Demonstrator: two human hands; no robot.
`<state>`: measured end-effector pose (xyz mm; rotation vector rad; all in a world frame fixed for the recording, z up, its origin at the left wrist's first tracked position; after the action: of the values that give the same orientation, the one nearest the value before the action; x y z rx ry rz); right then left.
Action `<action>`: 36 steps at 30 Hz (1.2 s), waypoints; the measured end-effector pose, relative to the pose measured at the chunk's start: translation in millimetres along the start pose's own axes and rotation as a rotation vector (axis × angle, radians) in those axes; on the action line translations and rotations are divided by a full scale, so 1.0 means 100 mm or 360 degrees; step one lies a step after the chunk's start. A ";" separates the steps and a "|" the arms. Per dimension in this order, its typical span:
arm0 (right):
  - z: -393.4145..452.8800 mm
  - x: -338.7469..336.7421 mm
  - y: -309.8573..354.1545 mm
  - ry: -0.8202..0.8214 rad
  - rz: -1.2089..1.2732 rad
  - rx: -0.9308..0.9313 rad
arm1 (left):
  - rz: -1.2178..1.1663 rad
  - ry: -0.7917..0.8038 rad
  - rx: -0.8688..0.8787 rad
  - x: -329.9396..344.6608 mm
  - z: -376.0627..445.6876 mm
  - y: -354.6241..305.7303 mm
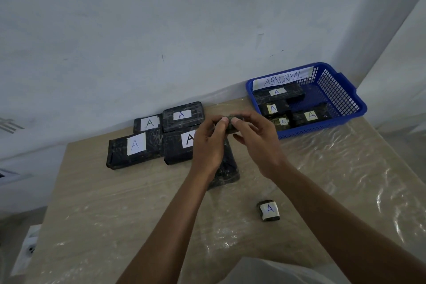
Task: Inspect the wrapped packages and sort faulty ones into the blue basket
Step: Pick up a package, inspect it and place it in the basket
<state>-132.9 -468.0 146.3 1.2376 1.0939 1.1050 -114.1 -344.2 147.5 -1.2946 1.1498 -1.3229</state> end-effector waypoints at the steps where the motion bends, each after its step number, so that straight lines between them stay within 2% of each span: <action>1: 0.02 0.00 -0.02 -0.0062 -0.0042 0.0005 | -0.0008 0.0020 -0.0034 0.00 0.00 0.00; 4: 0.04 -0.01 -0.07 -0.0141 -0.0149 0.0032 | 0.0047 0.0055 -0.0097 -0.02 0.00 0.00; 10: 0.03 -0.06 -0.07 0.0013 -0.0130 0.0067 | 0.0138 -0.0081 -0.0146 -0.05 0.05 0.00; 14: 0.10 -0.12 -0.09 -0.0073 -0.0328 0.0086 | 0.0053 0.0094 -0.0293 -0.04 0.02 0.00; 17: 0.16 -0.16 -0.05 -0.0186 -0.0338 0.0116 | 0.0024 0.0272 -0.0445 -0.11 0.01 0.03; 20: 0.21 -0.19 -0.04 -0.0184 -0.0252 0.0106 | 0.0210 0.0341 -0.0340 -0.20 0.01 0.08; 24: 0.17 -0.13 -0.15 0.0023 -0.0280 0.0024 | 0.0174 0.0115 -0.0247 -0.20 0.00 0.05; 28: 0.14 -0.15 -0.18 -0.0045 -0.0072 0.0155 | 0.0217 0.0087 -0.0214 -0.18 -0.01 0.02; 31: 0.14 -0.17 -0.15 -0.0103 0.0081 0.0316 | 0.0146 0.0203 -0.0161 -0.22 -0.04 0.02; 34: 0.16 -0.19 -0.19 -0.0140 -0.0052 0.0355 | 0.0253 0.0243 -0.0080 -0.24 -0.06 0.05; 36: 0.14 -0.18 -0.24 -0.0061 -0.0330 0.0251 | 0.0270 0.0157 -0.0078 -0.23 -0.06 0.07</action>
<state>-120.8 -488.4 123.3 1.2306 1.2683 0.8483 -119.8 -322.5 137.5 -1.1498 1.3374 -1.2514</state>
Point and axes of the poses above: each hand's wrist, its own z-axis towards the middle knuckle, its own x-axis out of the palm, y = z × x, the point moved 2 cm from there along z, towards the middle knuckle, and after that the axes turned 11 degrees about -z, right-handed, at the moved point
